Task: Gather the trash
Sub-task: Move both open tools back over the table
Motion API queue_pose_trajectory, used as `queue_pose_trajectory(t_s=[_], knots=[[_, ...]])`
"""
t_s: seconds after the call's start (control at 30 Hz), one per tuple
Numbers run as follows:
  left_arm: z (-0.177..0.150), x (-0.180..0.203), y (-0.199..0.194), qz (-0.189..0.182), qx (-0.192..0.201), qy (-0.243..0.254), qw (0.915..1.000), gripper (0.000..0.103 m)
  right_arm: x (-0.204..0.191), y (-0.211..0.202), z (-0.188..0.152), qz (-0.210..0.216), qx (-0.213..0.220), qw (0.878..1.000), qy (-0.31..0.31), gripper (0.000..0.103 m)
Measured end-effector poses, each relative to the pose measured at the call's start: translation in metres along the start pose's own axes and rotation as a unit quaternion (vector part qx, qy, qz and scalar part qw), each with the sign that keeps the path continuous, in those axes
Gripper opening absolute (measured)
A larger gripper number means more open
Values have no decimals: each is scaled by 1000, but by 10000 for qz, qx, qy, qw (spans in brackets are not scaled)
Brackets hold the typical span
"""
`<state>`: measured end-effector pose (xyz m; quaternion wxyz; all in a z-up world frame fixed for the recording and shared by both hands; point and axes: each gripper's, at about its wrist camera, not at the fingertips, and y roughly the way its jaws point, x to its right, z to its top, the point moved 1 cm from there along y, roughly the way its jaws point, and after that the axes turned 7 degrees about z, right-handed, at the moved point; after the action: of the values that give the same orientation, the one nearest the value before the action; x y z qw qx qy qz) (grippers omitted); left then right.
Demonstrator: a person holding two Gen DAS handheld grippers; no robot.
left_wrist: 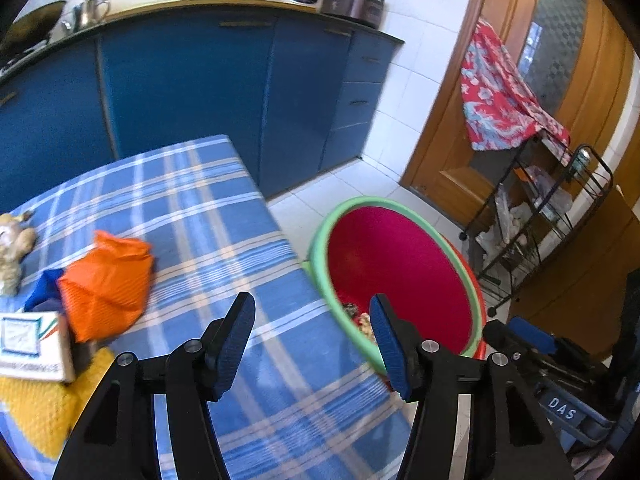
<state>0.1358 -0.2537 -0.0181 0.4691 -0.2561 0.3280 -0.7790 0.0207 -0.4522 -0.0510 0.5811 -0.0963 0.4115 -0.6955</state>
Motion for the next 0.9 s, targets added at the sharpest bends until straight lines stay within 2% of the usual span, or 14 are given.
queue_pose_trajectory(t_s=[0.03,0.13,0.67,0.8,0.9], knots=[[-1,-3,-3,31,12,-30,10000,61,-5,-2,-1,35,6,10000,-39,61],[-7,-18,-12,142,31,-181,9997,61,-18,-5,-3,148,24,9998,-137,70],[-37,-103,-53,984,175,-854,9913,62,-74,-7,-17,544,-91,9969,-554,71],[-42,-126,-58,1230,229,-1042,9867,66,-87,-4,-21,597,-134,9961,-632,72],[-43,-143,-58,1450,268,-1151,9823,76,-95,-1,-23,619,-175,9957,-664,73]])
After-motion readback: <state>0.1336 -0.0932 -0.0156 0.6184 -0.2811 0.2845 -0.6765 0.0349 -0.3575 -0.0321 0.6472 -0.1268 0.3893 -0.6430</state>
